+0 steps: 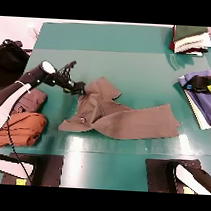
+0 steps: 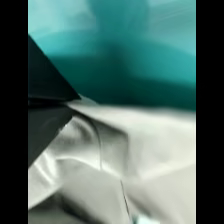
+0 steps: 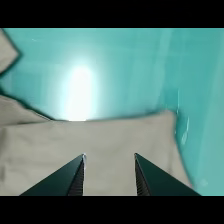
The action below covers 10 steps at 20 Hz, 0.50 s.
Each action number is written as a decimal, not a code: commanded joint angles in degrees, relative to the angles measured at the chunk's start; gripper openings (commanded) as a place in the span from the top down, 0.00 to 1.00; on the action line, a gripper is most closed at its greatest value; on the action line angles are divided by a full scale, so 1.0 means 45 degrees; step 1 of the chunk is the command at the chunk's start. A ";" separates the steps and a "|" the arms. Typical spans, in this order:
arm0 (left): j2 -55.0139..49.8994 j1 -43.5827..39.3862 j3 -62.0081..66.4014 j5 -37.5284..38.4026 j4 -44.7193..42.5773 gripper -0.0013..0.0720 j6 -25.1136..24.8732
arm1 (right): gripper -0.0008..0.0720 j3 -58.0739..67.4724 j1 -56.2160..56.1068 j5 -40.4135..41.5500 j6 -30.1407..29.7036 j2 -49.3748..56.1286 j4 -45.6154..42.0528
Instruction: Fold the shirts.
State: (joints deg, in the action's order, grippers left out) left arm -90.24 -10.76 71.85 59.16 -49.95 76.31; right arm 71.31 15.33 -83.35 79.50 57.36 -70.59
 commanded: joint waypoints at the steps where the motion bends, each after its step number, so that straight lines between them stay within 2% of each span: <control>1: 0.0364 -0.0005 0.1462 0.0121 -0.0340 0.94 -0.0068 | 0.44 -0.0063 0.1768 -0.1025 -0.0291 0.0777 0.0039; 2: 0.0369 -0.0005 0.1875 0.0282 -0.0340 0.94 -0.0068 | 0.30 -0.0427 0.2220 -0.0826 -0.0291 0.1107 0.0141; 3: 0.0369 -0.0005 0.2123 0.0413 -0.0340 0.94 -0.0068 | 0.26 -0.1030 0.2472 -0.0612 -0.0311 0.1433 0.0126; 6: 0.0369 -0.0005 0.2244 0.0452 -0.0408 0.94 -0.0063 | 0.26 -0.3152 0.2535 0.0325 -0.0559 0.2623 0.0248; 10: 0.0369 -0.0005 0.2244 0.0641 -0.0544 0.94 -0.0053 | 0.26 -0.4415 0.2001 0.2511 -0.0835 0.4104 0.1841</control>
State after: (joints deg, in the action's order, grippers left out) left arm -88.64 -10.76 81.43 61.41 -51.99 76.03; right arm 55.55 25.15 -78.65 76.73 71.50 -66.83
